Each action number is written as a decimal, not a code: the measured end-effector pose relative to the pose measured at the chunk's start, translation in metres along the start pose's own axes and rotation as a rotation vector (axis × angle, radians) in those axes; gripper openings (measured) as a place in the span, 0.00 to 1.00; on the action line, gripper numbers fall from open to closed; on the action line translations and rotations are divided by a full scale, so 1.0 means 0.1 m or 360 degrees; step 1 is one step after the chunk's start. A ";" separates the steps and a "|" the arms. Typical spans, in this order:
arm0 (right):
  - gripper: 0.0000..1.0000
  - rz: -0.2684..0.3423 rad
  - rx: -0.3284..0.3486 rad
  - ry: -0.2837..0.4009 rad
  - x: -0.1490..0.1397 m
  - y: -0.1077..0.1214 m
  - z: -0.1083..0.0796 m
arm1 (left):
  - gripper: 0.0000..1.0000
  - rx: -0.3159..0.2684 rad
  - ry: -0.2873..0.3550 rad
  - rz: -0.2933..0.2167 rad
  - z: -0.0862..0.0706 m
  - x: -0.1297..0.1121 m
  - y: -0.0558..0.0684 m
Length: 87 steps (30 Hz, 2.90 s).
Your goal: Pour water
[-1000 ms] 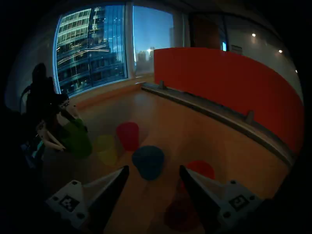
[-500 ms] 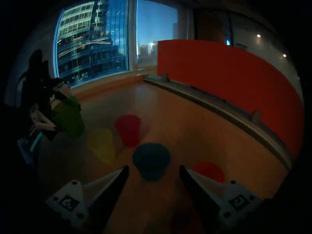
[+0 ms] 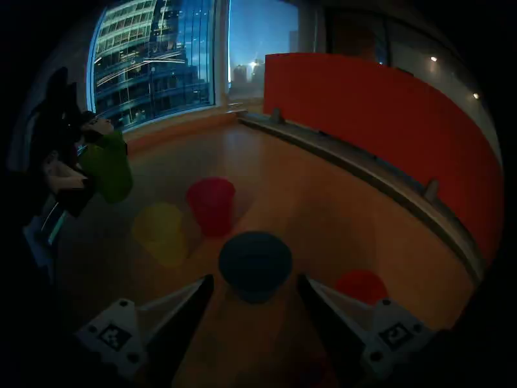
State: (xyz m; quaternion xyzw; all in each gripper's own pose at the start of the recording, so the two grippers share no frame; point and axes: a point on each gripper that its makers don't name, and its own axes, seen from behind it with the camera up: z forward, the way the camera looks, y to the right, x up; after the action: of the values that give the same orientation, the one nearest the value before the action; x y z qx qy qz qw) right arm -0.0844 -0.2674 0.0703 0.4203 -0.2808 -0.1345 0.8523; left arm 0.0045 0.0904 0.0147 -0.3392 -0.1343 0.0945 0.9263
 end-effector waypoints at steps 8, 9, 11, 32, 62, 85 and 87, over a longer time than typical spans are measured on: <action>1.00 -0.0007 -0.0014 -0.0036 -0.02 0.00 0.13 | 0.85 0.0011 0.0012 -0.0002 -0.02 0.02 -0.04; 1.00 -0.0005 -0.0014 -0.0038 -0.02 0.00 0.14 | 0.85 0.0012 0.0013 -0.0003 -0.03 0.02 -0.04; 1.00 0.0001 -0.0015 -0.0044 -0.02 -0.01 0.18 | 0.85 0.0016 0.0011 -0.0003 -0.03 0.01 -0.05; 0.92 0.0034 -0.0051 -0.0102 -0.01 -0.02 0.39 | 0.85 0.0035 -0.0004 -0.0017 -0.09 -0.09 -0.11; 0.90 0.0070 -0.0077 0.0212 0.43 0.00 -0.05 | 0.85 0.0044 0.0018 0.0021 -0.11 0.09 0.01; 0.90 0.0025 -0.0092 0.0602 0.93 -0.11 -0.74 | 0.85 0.0027 0.0085 0.0009 -0.03 0.31 0.21; 0.90 0.0020 -0.0093 0.0626 0.96 -0.12 -0.78 | 0.85 0.0024 0.0089 0.0007 -0.02 0.32 0.23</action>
State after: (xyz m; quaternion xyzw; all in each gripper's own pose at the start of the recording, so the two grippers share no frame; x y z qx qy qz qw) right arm 0.0390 -0.2691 0.0574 0.4118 -0.1074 -0.0526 0.9034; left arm 0.0336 0.1150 0.0042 -0.3349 -0.1068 0.0880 0.9320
